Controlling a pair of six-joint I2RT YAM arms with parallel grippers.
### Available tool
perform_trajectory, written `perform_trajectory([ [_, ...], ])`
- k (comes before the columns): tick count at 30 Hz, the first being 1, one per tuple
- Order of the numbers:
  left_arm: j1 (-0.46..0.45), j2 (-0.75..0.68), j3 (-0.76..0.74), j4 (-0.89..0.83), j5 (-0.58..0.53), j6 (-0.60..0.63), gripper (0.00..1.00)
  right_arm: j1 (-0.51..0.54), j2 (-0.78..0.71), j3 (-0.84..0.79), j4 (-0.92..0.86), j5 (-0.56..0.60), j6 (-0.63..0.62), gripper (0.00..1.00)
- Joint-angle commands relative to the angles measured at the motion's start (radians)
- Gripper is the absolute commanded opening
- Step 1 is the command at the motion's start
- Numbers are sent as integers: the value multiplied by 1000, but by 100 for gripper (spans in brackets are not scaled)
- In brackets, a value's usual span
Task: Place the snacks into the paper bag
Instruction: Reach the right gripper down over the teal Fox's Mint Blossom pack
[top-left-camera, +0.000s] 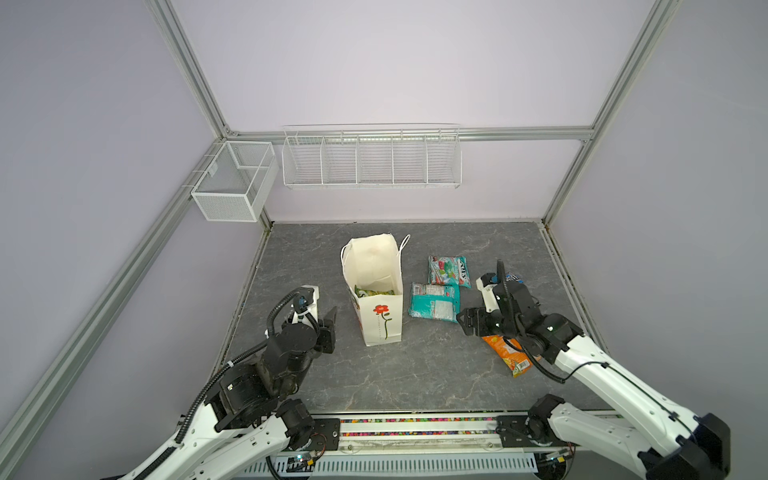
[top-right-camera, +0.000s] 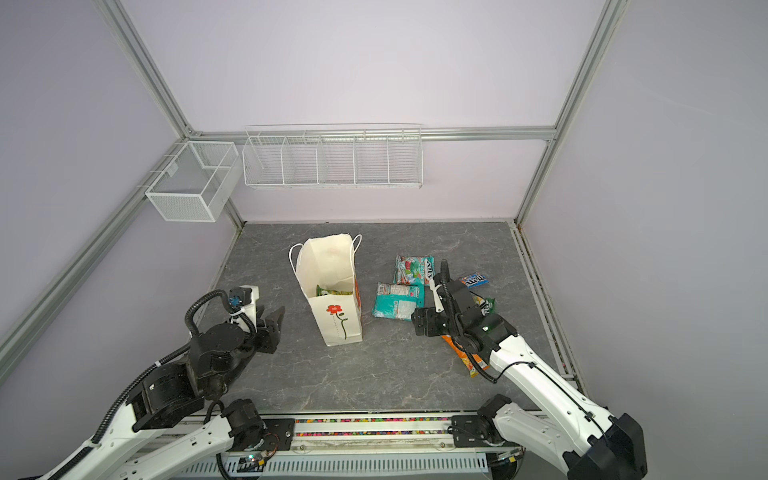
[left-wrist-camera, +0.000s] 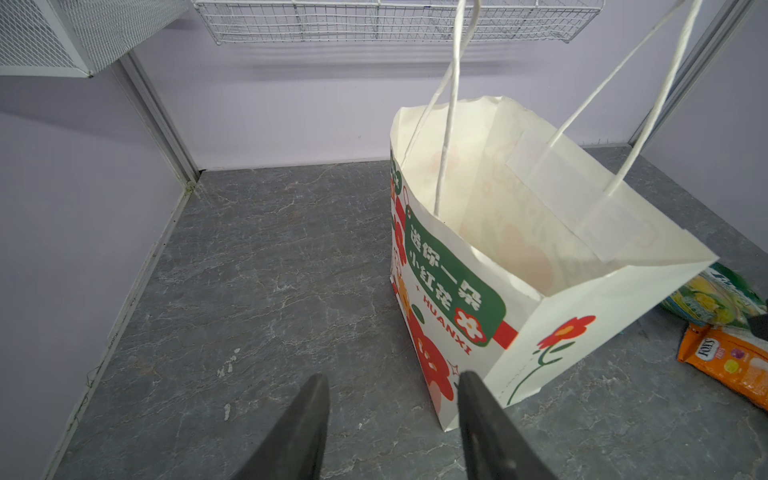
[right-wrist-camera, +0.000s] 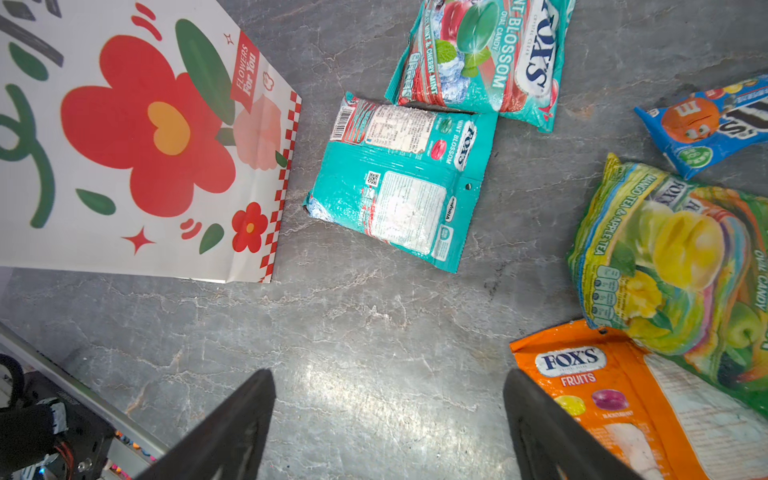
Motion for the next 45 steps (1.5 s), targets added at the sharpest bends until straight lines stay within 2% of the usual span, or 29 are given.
perform_trajectory([
  [1, 6, -4, -2, -18, 21, 20, 51, -23, 25, 11, 62, -90, -12, 89],
  [25, 6, -9, -10, -25, 55, 12, 51, -206, 225, -31, 243, -249, 19, 89],
  [45, 6, -4, -14, -20, 97, 16, 51, -294, 459, -47, 427, -397, 81, 91],
])
